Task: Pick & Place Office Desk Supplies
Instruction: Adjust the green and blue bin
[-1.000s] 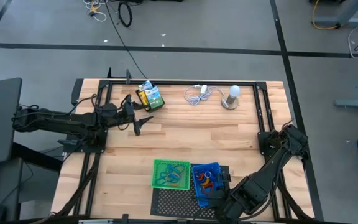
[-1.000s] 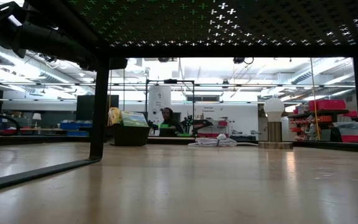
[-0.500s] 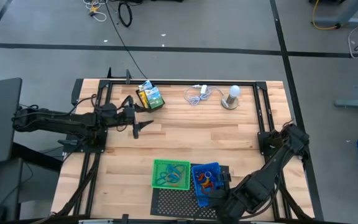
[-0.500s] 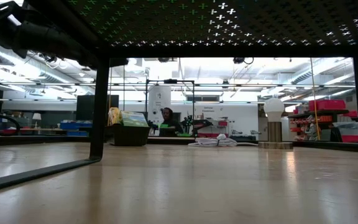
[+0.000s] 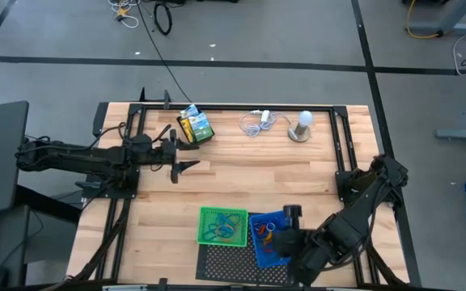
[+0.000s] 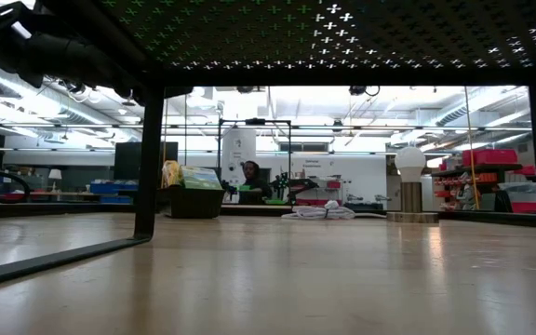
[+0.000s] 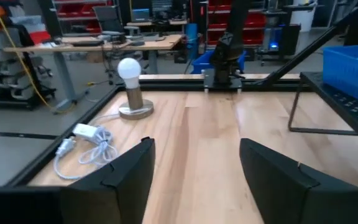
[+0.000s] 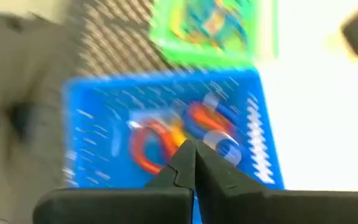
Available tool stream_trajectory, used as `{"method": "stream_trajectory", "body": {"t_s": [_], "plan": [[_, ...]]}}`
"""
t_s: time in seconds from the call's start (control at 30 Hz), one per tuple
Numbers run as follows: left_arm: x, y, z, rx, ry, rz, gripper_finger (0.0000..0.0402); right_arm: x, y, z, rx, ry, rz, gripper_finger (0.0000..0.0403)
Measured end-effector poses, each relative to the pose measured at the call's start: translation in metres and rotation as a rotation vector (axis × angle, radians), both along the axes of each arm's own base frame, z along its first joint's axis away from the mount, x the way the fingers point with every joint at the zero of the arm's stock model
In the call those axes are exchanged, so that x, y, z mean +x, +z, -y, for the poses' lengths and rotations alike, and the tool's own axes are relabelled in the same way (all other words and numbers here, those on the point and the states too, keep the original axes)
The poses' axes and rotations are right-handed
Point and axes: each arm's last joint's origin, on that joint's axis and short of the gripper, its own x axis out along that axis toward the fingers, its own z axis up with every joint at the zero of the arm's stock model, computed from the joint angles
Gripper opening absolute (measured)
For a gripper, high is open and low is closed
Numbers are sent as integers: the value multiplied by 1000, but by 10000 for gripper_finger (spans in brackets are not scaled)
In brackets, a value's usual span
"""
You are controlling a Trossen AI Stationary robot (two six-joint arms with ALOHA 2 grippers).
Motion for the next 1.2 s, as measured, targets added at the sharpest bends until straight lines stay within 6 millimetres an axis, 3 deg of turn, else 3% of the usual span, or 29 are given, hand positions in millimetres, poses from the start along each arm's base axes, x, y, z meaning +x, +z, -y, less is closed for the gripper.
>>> {"method": "stream_trajectory", "body": {"t_s": [0.17, 0.4, 0.53, 0.67, 0.83, 1.2], "plan": [[0, 1, 4, -58, -111, 13, 175, -7, -1, 18, -115, -104, -64, 4], [5, 5, 19, -104, -226, 8, 16, -15, 1, 27, -212, -161, -74, 2], [14, 8, 28, -133, -244, -52, 5, -17, 1, 30, -230, -184, -78, 2], [27, 4, 28, -178, -187, -226, 4, -17, 1, 30, -227, -182, -81, 1], [43, 5, 32, -216, -258, -353, 3, -18, 1, 28, -222, -179, -84, 1], [44, 10, 57, -217, -435, -422, 2, -28, 1, 18, -215, -147, -78, 0]]}}
